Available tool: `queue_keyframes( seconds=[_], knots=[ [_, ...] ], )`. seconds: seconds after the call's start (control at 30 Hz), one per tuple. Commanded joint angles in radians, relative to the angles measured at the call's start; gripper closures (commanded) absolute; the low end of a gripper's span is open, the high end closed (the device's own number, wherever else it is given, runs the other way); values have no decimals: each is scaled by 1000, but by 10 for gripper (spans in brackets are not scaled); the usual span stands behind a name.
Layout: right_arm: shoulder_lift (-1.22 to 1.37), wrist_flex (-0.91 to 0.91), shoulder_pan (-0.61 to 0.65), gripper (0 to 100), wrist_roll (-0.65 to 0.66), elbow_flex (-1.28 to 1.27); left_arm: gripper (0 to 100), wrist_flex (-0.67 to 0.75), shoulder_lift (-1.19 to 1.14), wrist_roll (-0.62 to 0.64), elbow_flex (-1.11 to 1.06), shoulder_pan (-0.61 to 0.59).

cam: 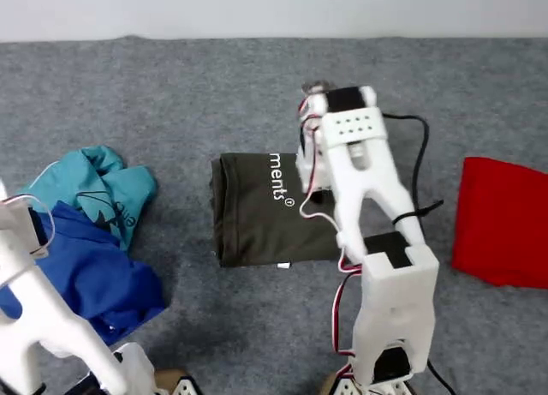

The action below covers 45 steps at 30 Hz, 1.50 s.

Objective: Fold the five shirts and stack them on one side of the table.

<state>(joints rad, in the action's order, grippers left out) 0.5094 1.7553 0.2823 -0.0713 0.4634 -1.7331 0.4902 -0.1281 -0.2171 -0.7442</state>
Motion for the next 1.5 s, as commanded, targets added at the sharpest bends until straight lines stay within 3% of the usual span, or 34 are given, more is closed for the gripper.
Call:
queue_keyframes(
  seconds=[0.0,0.7,1.03,1.3,1.47],
  knots=[
    [-24,39,47,604,-176,-8,993,-11,20,-43,2,5],
    [329,-1,65,614,-224,-3,993,11,18,-66,2,5],
    [363,-10,64,983,-157,-2,993,6,18,-64,2,5],
    [309,25,-27,988,-121,14,994,5,18,-64,2,5],
    [153,41,-148,989,34,6,994,5,20,-64,2,5]
  ],
)
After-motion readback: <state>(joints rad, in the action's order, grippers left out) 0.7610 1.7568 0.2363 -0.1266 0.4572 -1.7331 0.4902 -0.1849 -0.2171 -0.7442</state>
